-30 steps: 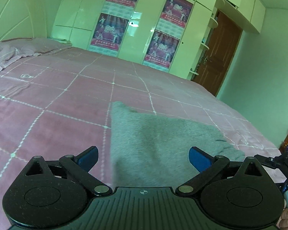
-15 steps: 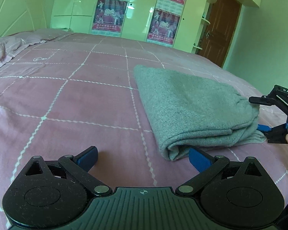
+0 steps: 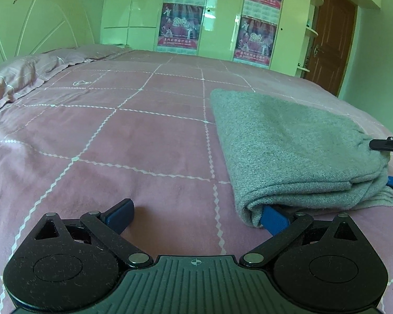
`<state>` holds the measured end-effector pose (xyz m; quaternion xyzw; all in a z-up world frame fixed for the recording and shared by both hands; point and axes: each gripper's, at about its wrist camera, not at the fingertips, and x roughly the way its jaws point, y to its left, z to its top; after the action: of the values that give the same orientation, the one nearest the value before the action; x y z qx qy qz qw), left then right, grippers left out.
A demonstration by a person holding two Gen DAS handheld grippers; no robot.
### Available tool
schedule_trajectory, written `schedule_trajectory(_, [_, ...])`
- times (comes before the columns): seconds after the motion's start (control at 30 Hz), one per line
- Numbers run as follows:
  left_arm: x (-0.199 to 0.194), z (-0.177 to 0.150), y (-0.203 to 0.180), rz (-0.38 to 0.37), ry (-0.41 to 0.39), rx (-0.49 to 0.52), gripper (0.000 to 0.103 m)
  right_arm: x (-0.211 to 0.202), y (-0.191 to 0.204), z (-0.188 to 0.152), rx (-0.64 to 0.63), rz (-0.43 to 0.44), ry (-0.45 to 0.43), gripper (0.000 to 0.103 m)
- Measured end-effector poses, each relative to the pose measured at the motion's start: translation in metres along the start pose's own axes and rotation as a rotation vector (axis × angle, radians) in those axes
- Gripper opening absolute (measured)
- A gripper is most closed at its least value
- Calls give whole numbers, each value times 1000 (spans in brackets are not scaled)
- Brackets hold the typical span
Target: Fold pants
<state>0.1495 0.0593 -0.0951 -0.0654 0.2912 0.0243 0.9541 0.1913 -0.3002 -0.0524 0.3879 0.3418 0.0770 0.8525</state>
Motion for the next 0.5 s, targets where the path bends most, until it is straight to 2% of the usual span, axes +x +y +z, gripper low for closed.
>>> schedule_trajectory(0.03, [3,0,0,2,6,-3,101,2,1,1,-10,-5,11,60])
schedule_trajectory(0.07, [4,0,1,0,5,-8,102,3,4,2,-22,-13,18,55])
schedule_trajectory(0.1, [5,-1,1,-2,5,-11,102,3,7,3,-37,-27,20,47])
schedule_trajectory(0.17, [5,-1,2,-2,5,-24,102,0,22,7,-104,-11,13,37])
schedule_trajectory(0.37, [3,-4,1,19,-3,-38,102,-43,102,21,-308,196,-83,35])
schedule_trajectory(0.43, [2,-4,-1,19,-6,-42,102,-62,110,29,-304,256,-144,33])
schedule_trajectory(0.47, [2,-4,-1,15,-10,-45,103,-70,103,34,-254,264,-179,23])
schedule_trajectory(0.5, [2,-5,-1,14,-11,-43,103,-72,92,40,-204,254,-180,23])
